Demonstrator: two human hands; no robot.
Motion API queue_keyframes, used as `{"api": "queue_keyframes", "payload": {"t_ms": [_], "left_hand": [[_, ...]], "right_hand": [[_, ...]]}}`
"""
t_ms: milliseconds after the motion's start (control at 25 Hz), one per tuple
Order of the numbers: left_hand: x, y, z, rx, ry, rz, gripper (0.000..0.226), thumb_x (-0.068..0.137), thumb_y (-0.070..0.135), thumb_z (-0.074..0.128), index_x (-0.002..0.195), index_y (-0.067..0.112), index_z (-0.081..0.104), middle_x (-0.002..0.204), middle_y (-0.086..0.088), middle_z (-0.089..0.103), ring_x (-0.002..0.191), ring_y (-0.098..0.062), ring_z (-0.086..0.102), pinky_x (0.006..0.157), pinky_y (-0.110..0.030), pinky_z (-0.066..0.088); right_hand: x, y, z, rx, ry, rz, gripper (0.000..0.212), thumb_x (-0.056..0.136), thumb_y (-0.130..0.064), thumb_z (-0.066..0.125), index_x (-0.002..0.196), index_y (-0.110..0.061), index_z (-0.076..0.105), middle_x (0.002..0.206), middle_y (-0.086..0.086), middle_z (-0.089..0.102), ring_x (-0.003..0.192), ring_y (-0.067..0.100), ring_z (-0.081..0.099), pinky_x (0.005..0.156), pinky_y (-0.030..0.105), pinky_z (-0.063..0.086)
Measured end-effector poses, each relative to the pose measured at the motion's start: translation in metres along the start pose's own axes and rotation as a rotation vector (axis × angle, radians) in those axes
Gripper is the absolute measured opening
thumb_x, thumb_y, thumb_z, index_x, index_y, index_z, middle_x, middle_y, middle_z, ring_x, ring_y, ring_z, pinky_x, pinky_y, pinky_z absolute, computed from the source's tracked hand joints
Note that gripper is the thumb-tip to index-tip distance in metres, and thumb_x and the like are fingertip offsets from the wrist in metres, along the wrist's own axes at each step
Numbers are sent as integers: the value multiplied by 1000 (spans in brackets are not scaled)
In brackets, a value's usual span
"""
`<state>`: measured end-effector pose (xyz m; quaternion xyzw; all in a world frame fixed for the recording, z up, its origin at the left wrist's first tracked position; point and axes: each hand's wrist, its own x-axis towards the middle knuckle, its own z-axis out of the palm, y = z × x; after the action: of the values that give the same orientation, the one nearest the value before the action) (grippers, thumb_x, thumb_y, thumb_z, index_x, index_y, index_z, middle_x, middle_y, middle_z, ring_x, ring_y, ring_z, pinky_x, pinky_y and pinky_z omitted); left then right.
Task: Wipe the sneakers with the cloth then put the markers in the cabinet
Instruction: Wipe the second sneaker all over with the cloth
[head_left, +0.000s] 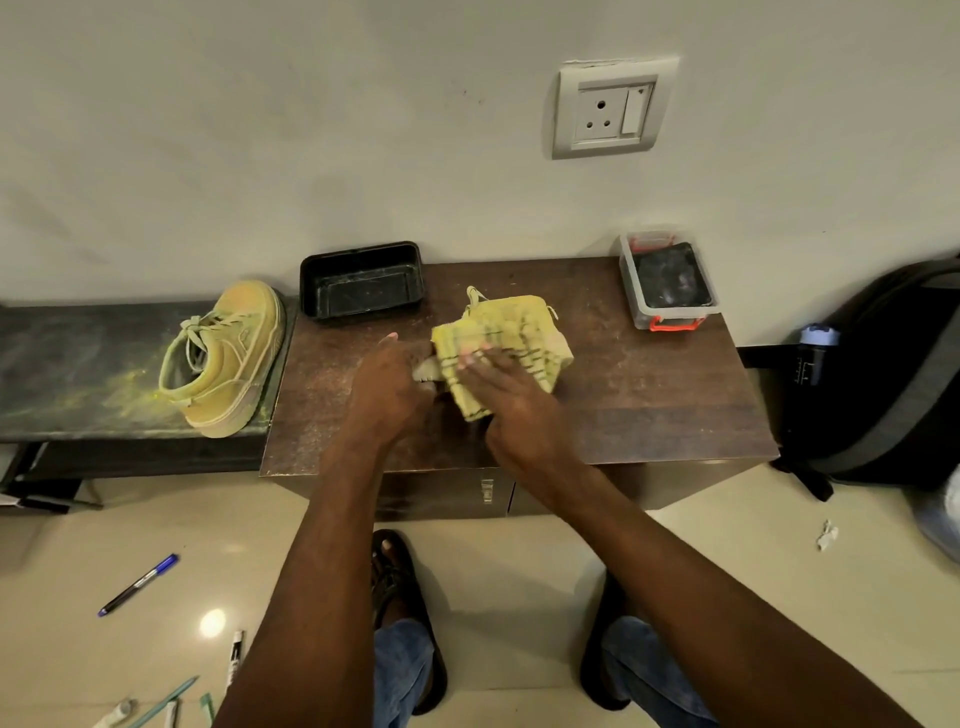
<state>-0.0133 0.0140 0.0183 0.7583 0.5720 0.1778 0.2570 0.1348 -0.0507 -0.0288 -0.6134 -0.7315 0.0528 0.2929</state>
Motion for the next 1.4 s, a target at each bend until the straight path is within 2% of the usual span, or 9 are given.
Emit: {"api": "queue_keyframes", "payload": {"t_ms": [80,280,440,600,680,840,1080,1320,1400], "left_hand": [[0,2,0,-14,23,6,36,80,4,66,113,18,69,110,-7,69,107,-21,59,113,-42,29],[-1,-5,-1,10,-40,-89,54,83,14,70,134,23,55,144,-6,47,144,-21,23,113,-40,25],[1,-15,-2,-5,-72,-83,71,79,17,75,142,21,42,147,-4,41,141,-24,27,115,-43,27],[3,-32,-4,-22,0,-208,83,74,18,80,145,18,37,142,-7,46,125,-23,47,103,-38,43],[3,-36,-6,-19,24,-236,75,75,15,78,141,17,42,134,-8,55,117,-21,53,93,-28,43],[1,-39,-13,-4,103,-220,57,78,11,73,132,16,54,125,-5,61,110,-17,56,83,-18,38],[-1,-53,-17,-56,80,-262,48,73,7,75,117,18,61,113,0,66,101,-13,60,76,-18,40],[-3,-52,-24,-100,69,-238,37,81,9,67,117,11,59,106,0,63,91,-12,55,67,-17,37],[-4,-53,-24,-144,32,-264,45,85,7,62,129,10,53,117,0,62,100,-12,56,77,-18,42]], "right_hand": [[2,12,-2,-66,-16,-141,66,71,-3,30,133,-10,53,139,6,52,135,27,41,104,40,39],[9,48,-17,166,177,534,70,70,13,46,135,-10,51,142,6,48,137,23,38,110,43,37],[10,32,-13,20,35,103,67,70,8,45,134,-7,52,141,6,50,138,24,36,111,33,31],[16,55,-18,136,156,476,68,71,12,47,135,-9,52,142,7,48,137,25,38,113,38,33],[19,34,-13,87,135,483,66,73,11,49,136,-8,50,143,7,47,138,25,35,113,37,31],[22,-6,3,22,-22,49,65,71,7,46,135,-5,50,141,8,49,137,27,37,109,37,33],[29,23,-13,-14,118,525,62,78,8,48,138,-7,47,145,9,45,138,24,33,113,35,29],[26,-56,26,-14,-163,-225,66,69,11,48,132,-8,54,139,9,52,136,27,39,110,43,33],[31,-31,20,-76,-41,-163,63,67,7,43,126,-8,59,134,8,57,131,29,45,105,44,39]]}}
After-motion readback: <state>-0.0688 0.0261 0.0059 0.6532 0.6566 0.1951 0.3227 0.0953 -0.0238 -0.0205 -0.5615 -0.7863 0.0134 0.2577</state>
